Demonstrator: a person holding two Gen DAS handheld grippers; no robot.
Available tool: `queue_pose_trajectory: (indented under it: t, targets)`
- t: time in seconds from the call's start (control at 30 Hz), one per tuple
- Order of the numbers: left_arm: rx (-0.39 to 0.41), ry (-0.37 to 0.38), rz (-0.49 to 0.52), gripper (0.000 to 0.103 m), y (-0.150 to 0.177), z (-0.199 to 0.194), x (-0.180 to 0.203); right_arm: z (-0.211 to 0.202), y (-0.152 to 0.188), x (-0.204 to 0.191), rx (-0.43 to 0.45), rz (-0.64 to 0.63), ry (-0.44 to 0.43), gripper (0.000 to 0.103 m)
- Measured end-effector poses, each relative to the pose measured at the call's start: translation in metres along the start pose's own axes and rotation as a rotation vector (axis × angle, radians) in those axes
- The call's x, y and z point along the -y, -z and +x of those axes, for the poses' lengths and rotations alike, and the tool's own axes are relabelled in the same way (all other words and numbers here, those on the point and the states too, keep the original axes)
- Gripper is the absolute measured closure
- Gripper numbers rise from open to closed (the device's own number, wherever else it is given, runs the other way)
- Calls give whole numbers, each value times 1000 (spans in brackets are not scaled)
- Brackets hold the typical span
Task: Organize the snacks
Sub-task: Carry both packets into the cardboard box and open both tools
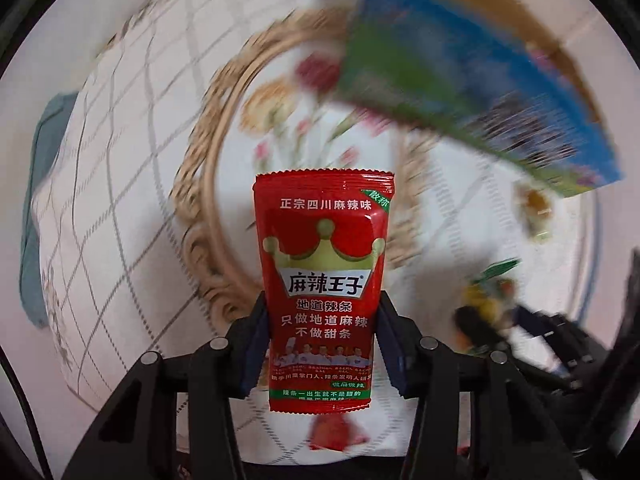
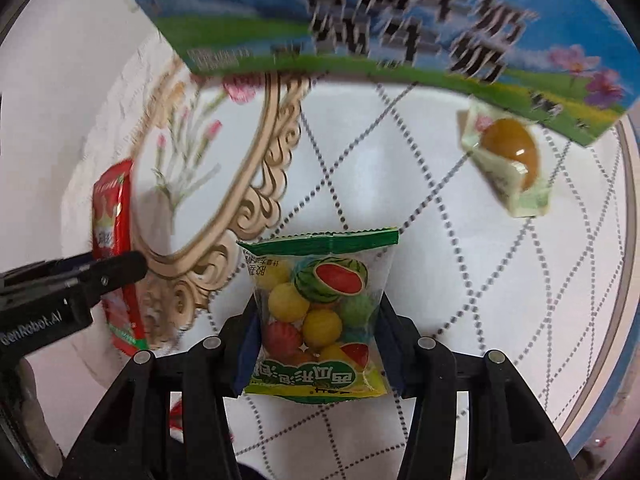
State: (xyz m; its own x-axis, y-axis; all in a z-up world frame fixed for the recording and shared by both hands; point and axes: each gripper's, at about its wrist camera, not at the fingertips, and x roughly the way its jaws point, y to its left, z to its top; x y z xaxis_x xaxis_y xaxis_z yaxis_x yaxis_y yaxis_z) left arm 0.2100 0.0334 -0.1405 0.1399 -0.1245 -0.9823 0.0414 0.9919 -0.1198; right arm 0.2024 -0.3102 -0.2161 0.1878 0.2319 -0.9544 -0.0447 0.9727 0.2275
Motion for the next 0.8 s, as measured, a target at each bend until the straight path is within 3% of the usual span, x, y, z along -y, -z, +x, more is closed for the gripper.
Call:
queue_pose_trajectory:
  t: [0.27,0.4,0.57,0.8]
  targets:
    - [117,177,148,56,-67,-87,84,-95,-23,33,160,55,-65,49]
    - [157,184,206,56,-115,-108,111,-146,-58,56,266,71,-60,49]
    - [148,92,247,56,-193,-84,129,-161,-127,89,354,123,14,49]
    - [31,21,226,56,-269,-21,136,-119,-202,131,252,177,39,49]
